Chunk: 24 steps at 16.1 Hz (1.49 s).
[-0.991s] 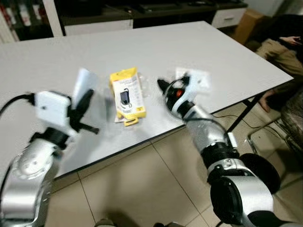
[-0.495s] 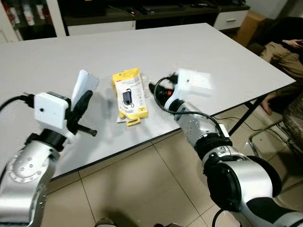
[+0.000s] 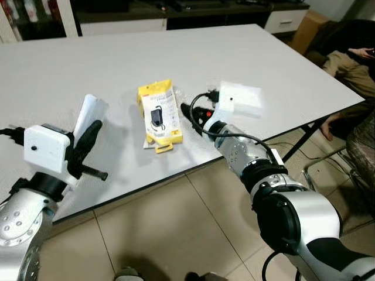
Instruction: Picking trash to rubbish bin
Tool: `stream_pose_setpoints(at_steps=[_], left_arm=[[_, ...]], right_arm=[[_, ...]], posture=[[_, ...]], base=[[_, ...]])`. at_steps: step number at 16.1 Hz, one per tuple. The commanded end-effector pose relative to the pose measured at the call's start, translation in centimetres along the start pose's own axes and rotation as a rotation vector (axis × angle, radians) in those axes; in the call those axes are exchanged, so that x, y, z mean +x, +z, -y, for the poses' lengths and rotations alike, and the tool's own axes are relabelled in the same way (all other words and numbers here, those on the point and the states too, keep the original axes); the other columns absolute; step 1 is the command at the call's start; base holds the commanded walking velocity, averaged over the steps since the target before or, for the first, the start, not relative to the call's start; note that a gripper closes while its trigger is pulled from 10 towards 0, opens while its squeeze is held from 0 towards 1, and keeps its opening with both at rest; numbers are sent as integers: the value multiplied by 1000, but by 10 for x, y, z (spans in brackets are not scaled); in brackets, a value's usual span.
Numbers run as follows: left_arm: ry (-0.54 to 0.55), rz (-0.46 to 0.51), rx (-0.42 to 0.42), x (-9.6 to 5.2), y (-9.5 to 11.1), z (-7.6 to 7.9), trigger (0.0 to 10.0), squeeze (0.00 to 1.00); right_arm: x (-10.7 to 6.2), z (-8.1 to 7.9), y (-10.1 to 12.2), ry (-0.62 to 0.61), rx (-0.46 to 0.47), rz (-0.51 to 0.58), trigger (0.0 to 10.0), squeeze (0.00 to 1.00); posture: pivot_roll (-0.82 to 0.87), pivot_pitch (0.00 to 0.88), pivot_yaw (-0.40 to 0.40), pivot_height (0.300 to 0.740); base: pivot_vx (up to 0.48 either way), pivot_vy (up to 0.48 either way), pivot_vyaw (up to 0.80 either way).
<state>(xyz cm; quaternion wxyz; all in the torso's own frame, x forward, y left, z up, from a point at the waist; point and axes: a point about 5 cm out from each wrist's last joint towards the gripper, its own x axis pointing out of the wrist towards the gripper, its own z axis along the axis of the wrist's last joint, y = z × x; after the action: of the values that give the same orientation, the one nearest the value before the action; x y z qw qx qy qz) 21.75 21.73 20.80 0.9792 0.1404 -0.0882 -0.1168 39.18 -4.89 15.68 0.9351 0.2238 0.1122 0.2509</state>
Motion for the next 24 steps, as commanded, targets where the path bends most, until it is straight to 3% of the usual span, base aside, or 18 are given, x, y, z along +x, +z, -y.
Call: stream_pose_setpoints(at_steps=[1, 4, 6, 9, 14, 15, 17, 24], left_arm=[[-6, 5, 10, -5, 6, 1, 0, 0], [-7, -10, 15, -9, 8, 0, 0, 0], [-12, -23, 23, -12, 10, -2, 0, 0], [-11, -37, 37, -16, 13, -5, 0, 0], [-9, -52, 42, -20, 13, -5, 0, 0], [-10, -54, 42, -19, 14, -6, 0, 0], [-11, -56, 42, -20, 14, -6, 0, 0], [-12, -59, 46, -20, 14, -5, 0, 0]], right_arm=[[1, 1, 4, -14, 7, -10, 10000, 1000], [3, -3, -1, -43, 22, -36, 10000, 1000], [5, -10, -7, -14, 90, -58, 10000, 0], [7, -20, -15, 46, 152, -87, 10000, 0], [7, -25, -23, 66, 163, -112, 10000, 0], [7, -26, -24, 71, 165, -114, 8431, 0], [7, -27, -27, 72, 169, -113, 0, 0], [7, -27, -28, 70, 181, -105, 0, 0]], posture=[[294, 164, -167, 740], [304, 181, -161, 740], [324, 199, -155, 740], [346, 210, -155, 740], [357, 211, -157, 740], [359, 212, -158, 740], [364, 211, -158, 740], [366, 206, -163, 740]], base=[[0, 0, 0], [0, 0, 0], [0, 0, 0], [0, 0, 0], [0, 0, 0], [0, 0, 0], [0, 0, 0], [0, 0, 0]])
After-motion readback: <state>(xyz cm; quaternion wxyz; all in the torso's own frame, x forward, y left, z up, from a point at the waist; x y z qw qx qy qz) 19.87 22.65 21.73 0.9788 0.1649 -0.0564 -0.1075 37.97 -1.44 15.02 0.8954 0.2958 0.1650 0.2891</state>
